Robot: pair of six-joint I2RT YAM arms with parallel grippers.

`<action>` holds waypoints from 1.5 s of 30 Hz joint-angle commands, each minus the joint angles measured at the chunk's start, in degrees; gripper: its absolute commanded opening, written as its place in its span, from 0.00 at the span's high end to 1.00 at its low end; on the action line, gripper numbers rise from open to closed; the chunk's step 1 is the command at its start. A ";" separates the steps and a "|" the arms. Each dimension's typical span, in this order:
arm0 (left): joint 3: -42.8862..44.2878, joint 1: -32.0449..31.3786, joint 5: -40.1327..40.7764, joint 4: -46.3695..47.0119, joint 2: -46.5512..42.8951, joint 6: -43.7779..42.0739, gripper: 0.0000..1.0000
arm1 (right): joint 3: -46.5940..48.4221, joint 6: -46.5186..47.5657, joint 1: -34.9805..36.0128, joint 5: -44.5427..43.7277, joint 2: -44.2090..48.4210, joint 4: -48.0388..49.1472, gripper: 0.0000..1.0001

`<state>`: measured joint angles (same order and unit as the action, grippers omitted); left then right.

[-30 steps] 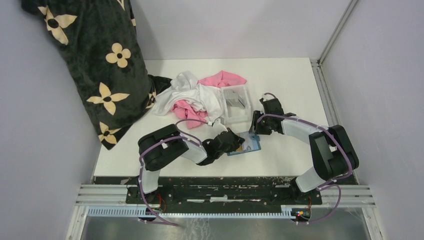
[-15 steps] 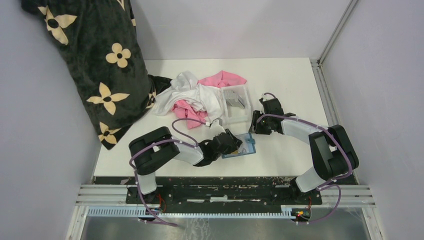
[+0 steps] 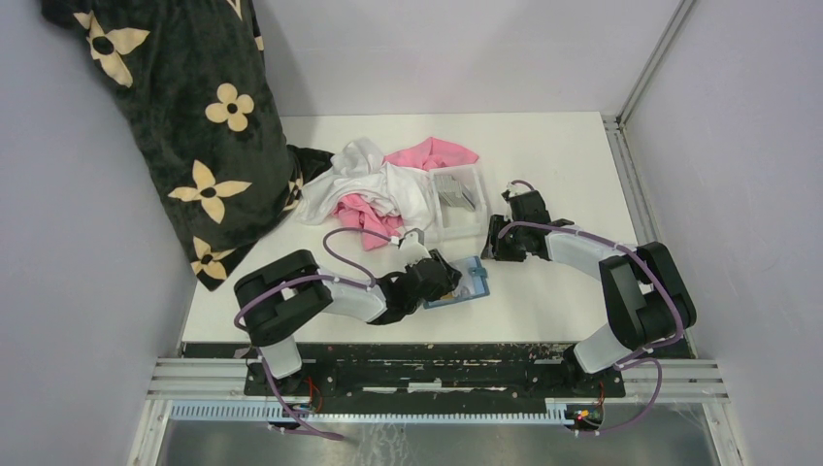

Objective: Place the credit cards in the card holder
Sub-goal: Insert the credit card into the card holder.

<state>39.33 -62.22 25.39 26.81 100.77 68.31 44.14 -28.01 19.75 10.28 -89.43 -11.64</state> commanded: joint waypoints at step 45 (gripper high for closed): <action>-22.65 -0.22 10.53 7.22 -18.86 1.23 0.50 | -9.40 -2.74 0.29 5.13 12.99 3.63 0.36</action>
<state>17.41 -62.22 34.61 27.75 81.08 68.07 37.08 -29.28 19.77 13.45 -78.94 -10.83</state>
